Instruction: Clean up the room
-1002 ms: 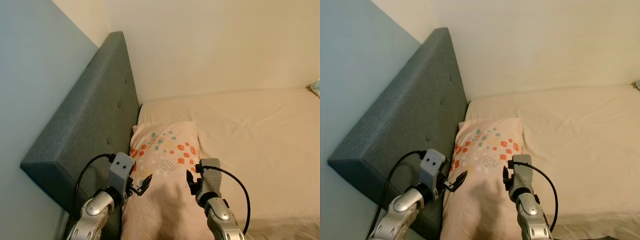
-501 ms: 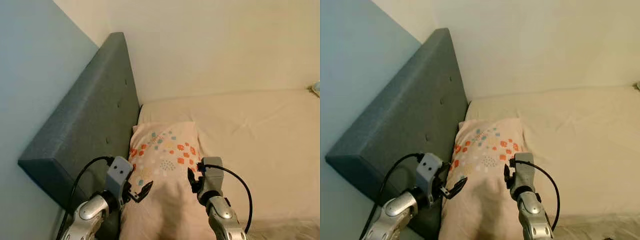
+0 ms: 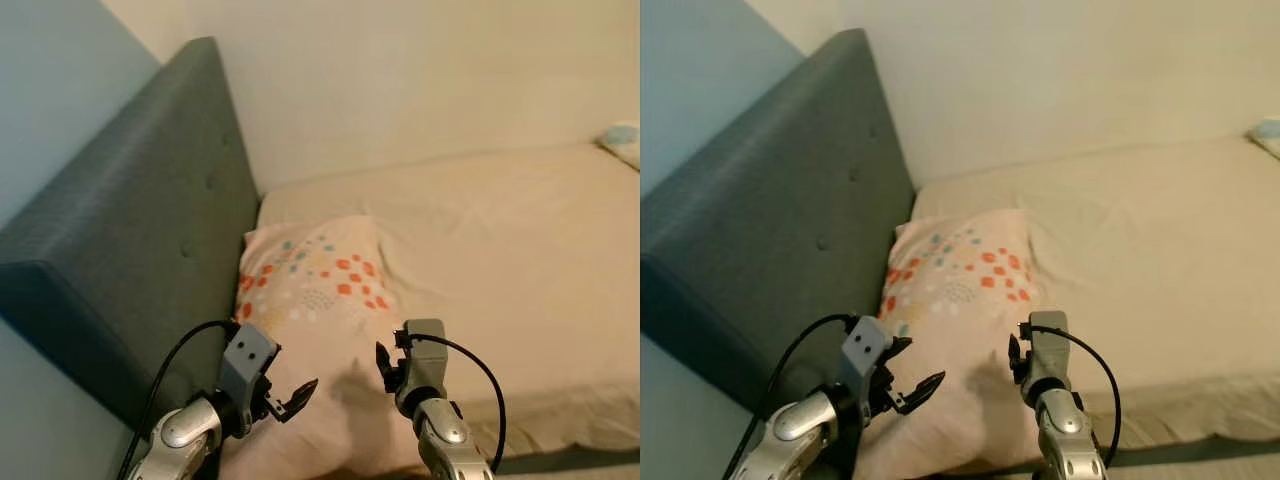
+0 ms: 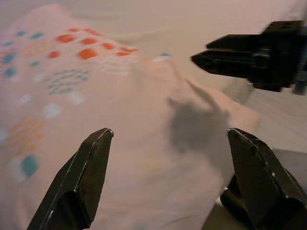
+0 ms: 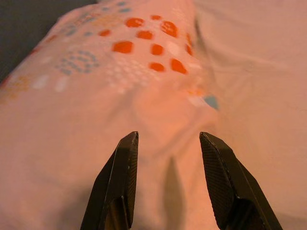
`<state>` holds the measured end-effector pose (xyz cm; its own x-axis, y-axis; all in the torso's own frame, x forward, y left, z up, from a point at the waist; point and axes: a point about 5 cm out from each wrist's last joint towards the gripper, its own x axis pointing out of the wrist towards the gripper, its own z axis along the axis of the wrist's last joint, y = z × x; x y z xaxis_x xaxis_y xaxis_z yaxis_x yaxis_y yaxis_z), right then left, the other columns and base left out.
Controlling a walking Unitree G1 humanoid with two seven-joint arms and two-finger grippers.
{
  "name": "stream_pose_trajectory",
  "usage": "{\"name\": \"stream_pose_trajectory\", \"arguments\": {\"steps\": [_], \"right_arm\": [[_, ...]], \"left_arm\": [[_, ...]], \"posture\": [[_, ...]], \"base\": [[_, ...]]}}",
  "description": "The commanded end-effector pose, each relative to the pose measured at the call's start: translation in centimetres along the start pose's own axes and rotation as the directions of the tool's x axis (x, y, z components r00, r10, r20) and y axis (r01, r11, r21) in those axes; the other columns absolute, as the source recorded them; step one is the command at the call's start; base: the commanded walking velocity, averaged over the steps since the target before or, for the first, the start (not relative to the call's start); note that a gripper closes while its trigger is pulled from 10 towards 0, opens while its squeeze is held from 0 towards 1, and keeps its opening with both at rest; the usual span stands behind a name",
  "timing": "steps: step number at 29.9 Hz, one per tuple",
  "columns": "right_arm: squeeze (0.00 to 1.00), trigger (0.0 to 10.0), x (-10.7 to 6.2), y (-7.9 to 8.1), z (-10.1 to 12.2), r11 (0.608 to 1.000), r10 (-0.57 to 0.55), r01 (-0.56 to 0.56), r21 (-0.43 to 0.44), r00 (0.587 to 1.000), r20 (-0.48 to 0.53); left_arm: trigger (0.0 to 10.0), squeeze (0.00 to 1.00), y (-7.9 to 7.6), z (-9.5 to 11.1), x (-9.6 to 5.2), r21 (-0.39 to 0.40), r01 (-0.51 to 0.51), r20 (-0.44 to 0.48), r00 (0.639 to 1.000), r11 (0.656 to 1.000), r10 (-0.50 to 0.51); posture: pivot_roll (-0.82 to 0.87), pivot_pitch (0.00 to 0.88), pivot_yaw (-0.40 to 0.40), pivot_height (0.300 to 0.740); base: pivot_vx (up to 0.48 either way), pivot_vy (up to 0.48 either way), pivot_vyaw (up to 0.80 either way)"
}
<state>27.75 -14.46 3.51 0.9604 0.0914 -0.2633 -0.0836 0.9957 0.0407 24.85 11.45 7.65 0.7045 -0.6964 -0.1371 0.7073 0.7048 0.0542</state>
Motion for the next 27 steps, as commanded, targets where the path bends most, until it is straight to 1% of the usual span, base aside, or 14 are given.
{"name": "stream_pose_trajectory", "arguments": {"steps": [1, 5, 10, 12, 16, 17, 18, 19, 21, 22, 23, 24, 26, 27], "right_arm": [[0.0, 10.0, -0.1, 0.6, -0.1, 1.0, 0.018, -0.018, 0.015, 1.0, -0.009], [0.0, 10.0, -0.1, 0.6, -0.2, 1.0, 0.02, -0.02, 0.024, 1.0, -0.012], [0.0, 10.0, -0.2, 0.5, -0.2, 1.0, 0.02, -0.019, 0.025, 1.0, -0.014], [0.0, 10.0, -0.2, 0.3, 0.0, 1.0, 0.022, -0.022, 0.017, 1.0, -0.006], [0.0, 10.0, 0.0, -0.4, 1.1, 0.998, 0.056, -0.055, -0.027, 0.998, 0.02], [0.0, 10.0, 0.0, -0.4, 1.1, 0.998, 0.056, -0.055, -0.027, 0.998, 0.02], [0.0, 10.0, 0.1, -0.8, 1.6, 0.994, 0.099, -0.098, -0.054, 0.995, 0.021], [0.0, 10.0, 0.1, -0.9, 1.9, 0.988, 0.135, -0.133, -0.077, 0.991, 0.018], [0.0, 10.0, 0.1, -0.9, 1.9, 0.988, 0.135, -0.133, -0.077, 0.991, 0.018], [0.0, 10.0, 0.1, -1.4, 2.3, 0.948, 0.242, -0.246, -0.204, 0.969, -0.045], [0.0, 10.0, 0.1, -1.4, 2.3, 0.948, 0.242, -0.246, -0.204, 0.969, -0.045], [0.0, 10.0, 0.1, -1.6, 2.3, 0.924, 0.273, -0.285, -0.254, 0.959, -0.082], [0.0, 10.0, -0.2, -2.5, 2.6, 0.863, 0.324, -0.355, -0.359, 0.935, -0.146], [0.0, 10.0, -0.2, -2.5, 2.6, 0.863, 0.324, -0.355, -0.359, 0.935, -0.146]], "left_arm": [[10.0, 0.0, 0.1, -0.2, -0.7, -0.003, 0.03, -0.022, 0.999, 1.0, -0.031], [10.0, 0.0, -0.2, -0.1, -1.0, 0.017, 0.086, -0.031, 0.996, 0.996, -0.085], [10.0, 0.0, -0.1, 0.2, -1.6, 0.095, 0.165, -0.066, 0.985, 0.982, -0.159], [10.0, 0.0, 0.0, 0.3, -2.1, 0.131, 0.197, -0.087, 0.978, 0.972, -0.187], [10.0, 0.0, -0.2, 0.7, -3.8, 0.164, 0.304, -0.132, 0.95, 0.938, -0.284], [10.0, 0.0, -0.2, 0.7, -3.8, 0.164, 0.304, -0.132, 0.95, 0.938, -0.284], [10.0, 0.0, -0.4, 0.8, -4.7, 0.174, 0.354, -0.165, 0.93, 0.919, -0.328], [10.0, 0.0, -0.6, 0.9, -5.0, 0.173, 0.385, -0.184, 0.917, 0.907, -0.354], [10.0, 0.0, -0.6, 0.9, -5.0, 0.173, 0.385, -0.184, 0.917, 0.907, -0.354], [10.0, 0.0, -1.5, 0.4, -5.7, 0.178, 0.471, -0.257, 0.87, 0.864, -0.421], [10.0, 0.0, -1.5, 0.4, -5.7, 0.178, 0.471, -0.257, 0.87, 0.864, -0.421], [10.0, 0.0, -1.9, 0.2, -5.9, 0.18, 0.497, -0.281, 0.853, 0.849, -0.44], [10.0, 0.0, -2.5, -0.2, -5.6, 0.205, 0.488, -0.281, 0.86, 0.848, -0.427], [10.0, 0.0, -2.5, -0.2, -5.6, 0.205, 0.488, -0.281, 0.86, 0.848, -0.427]], "posture": [[-0.07, 0.092, 0.11, 0.615], [-0.07, 0.092, 0.11, 0.615], [-0.06, 0.098, 0.106, 0.6], [-0.06, 0.098, 0.106, 0.6], [-0.05, 0.11, 0.094, 0.6], [-0.05, 0.11, 0.094, 0.6], [-0.05, 0.11, 0.094, 0.6], [-0.05, 0.114, 0.087, 0.6], [-0.05, 0.114, 0.087, 0.6], [-0.04, 0.118, 0.08, 0.6], [-0.04, 0.118, 0.08, 0.6], [-0.04, 0.118, 0.08, 0.6], [-0.04, 0.127, 0.073, 0.6], [-0.04, 0.127, 0.073, 0.6]], "base": [[0.0, 0.0, 0.0], [0.0, 0.0, 0.0], [0.0, 0.0, 0.0], [0.0, 0.0, 0.0], [0.0, 0.0, 0.0], [0.0, 0.0, 0.0], [0.0, 0.0, 0.0], [0.0, 0.0, 0.0], [0.0, 0.0, 0.0], [0.0, 0.0, 0.0], [0.0, 0.0, 0.0], [0.0, 0.0, 0.0], [0.0, 0.0, 0.0], [0.0, 0.0, 0.0]]}}
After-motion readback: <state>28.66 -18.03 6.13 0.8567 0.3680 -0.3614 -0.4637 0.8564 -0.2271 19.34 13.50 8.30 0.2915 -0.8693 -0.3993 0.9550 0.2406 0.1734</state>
